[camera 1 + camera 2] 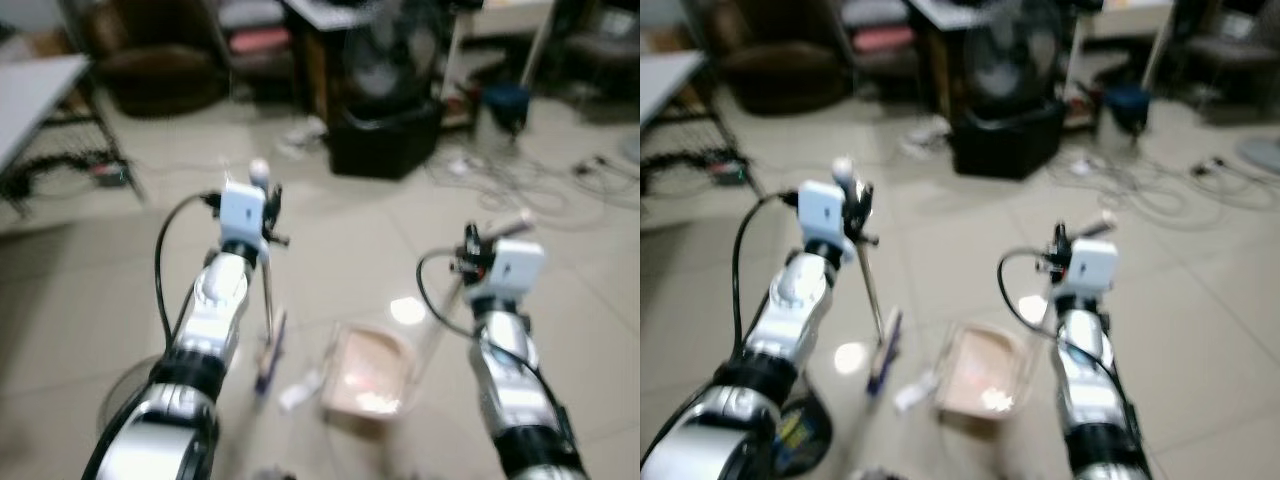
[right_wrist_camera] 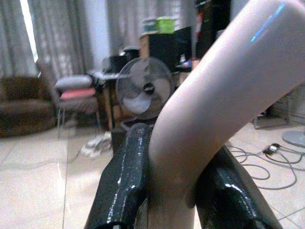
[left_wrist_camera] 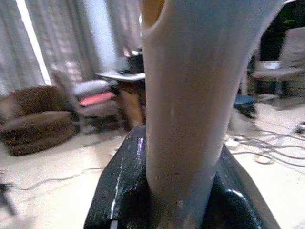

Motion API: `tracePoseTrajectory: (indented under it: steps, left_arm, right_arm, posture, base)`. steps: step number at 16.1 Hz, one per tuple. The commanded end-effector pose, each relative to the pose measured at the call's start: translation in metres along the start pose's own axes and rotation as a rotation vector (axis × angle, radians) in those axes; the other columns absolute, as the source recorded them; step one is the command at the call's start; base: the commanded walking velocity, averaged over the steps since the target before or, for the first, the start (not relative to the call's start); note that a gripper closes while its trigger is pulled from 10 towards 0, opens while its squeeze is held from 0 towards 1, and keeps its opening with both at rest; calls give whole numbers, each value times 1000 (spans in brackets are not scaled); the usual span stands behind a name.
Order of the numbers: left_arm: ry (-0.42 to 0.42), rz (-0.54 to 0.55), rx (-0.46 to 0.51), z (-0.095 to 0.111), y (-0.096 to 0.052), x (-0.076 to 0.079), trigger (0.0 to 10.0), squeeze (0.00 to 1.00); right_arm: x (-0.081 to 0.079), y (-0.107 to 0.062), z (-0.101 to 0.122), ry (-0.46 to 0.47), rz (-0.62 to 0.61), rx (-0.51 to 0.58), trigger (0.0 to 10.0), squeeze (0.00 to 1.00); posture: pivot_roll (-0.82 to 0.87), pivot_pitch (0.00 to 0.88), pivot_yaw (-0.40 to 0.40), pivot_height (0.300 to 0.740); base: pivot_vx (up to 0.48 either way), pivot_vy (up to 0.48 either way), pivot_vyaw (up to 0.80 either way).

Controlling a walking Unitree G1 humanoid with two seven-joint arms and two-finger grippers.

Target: Sweep floor

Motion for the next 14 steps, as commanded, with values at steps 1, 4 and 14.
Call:
tracePoseTrajectory:
  steps: [1,4,14]
  left_arm:
    - [25,3,-3,3,-1,-2,10000,0]
    - [45,-45,8,9,-17,0,10000,0]
    - [51,-121,-33,5,-65,25,10000,0]
  right_arm:
    - [-5,1,11,-14,17,16,10000,0]
    - [-3,-7,19,3,33,-12,10000,0]
    - [5,-31,33,-18,47,-90,10000,0]
  posture:
    - [-115,0,89,740]
    - [-136,0,100,740]
    - [-161,0,76,740]
  base:
    - [0,0,0]
    - [0,0,0]
    - [92,0,0]
Point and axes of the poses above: a point about 5 cm out from each wrist's last joint towards the gripper, its own y axis pointing out of the wrist towards the gripper, its own z axis along the axis of the wrist's last joint, x = y × z, the point moved 6 cm from there along y, pointing out of the wrist towards the gripper, and after that the axes turned 15 degrees about -y, right-handed, at the moved point
